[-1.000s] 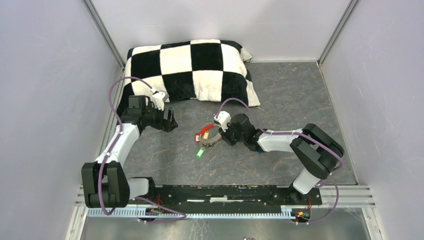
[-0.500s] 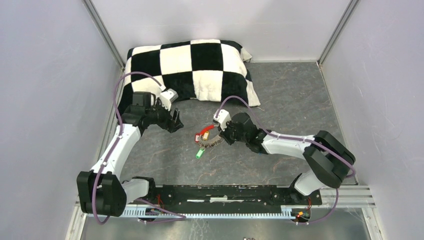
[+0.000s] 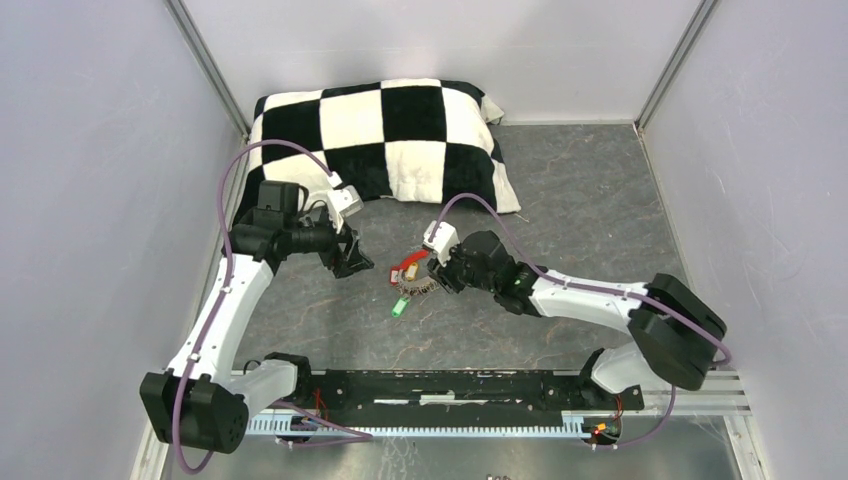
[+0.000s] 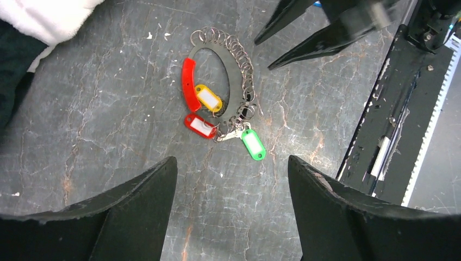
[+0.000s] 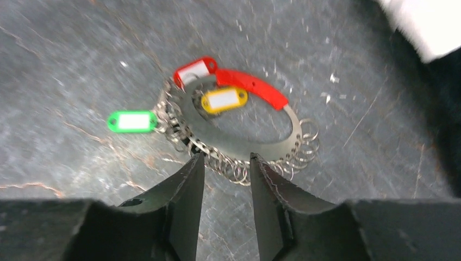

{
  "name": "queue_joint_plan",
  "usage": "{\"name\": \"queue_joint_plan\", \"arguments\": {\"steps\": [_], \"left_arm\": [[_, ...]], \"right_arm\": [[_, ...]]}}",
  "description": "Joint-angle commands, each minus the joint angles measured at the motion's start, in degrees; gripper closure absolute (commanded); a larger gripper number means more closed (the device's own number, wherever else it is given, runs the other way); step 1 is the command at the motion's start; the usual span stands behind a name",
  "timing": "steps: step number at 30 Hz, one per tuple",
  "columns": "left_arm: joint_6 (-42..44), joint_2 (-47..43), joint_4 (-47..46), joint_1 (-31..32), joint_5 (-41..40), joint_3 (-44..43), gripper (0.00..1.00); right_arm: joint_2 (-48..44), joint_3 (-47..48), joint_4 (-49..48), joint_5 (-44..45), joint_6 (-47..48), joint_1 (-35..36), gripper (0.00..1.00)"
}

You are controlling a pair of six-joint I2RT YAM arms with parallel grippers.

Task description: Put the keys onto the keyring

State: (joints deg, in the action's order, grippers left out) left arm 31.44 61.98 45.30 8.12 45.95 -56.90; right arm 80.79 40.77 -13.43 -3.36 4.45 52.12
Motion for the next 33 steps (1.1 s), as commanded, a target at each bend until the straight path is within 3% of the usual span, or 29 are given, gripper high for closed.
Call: {"name": "queue_joint_plan", "arguments": {"steps": [1, 8, 18, 25, 33], "left_arm": [[3.28, 0.71, 2.16, 0.14, 4.06, -1.54, 0.19], [5.55, -1.93, 2.13, 0.3, 4.19, 1.54, 0.18], [7.15, -1.41, 2.24, 1.08, 3.07, 2.38, 0.22], [8.34, -2.01, 2.19, 1.41, 2.39, 3.06, 0.23], [9.05, -2.62, 2.17, 1.54, 1.98, 3.12, 0.24]], "right_arm": [[5.73, 0.35, 1.73, 3.0, 0.3, -1.58, 0.56], [11.12, 1.66, 1.46, -1.28, 0.03, -7.16, 0.59], [12.86, 1.62, -0.91, -8.04, -1.05, -7.75, 0.65], [12.67, 1.26, -1.78, -7.71, -2.23, -7.51, 0.66], [15.72, 3.08, -1.62, -6.4, -2.38, -7.23, 0.77]]}}
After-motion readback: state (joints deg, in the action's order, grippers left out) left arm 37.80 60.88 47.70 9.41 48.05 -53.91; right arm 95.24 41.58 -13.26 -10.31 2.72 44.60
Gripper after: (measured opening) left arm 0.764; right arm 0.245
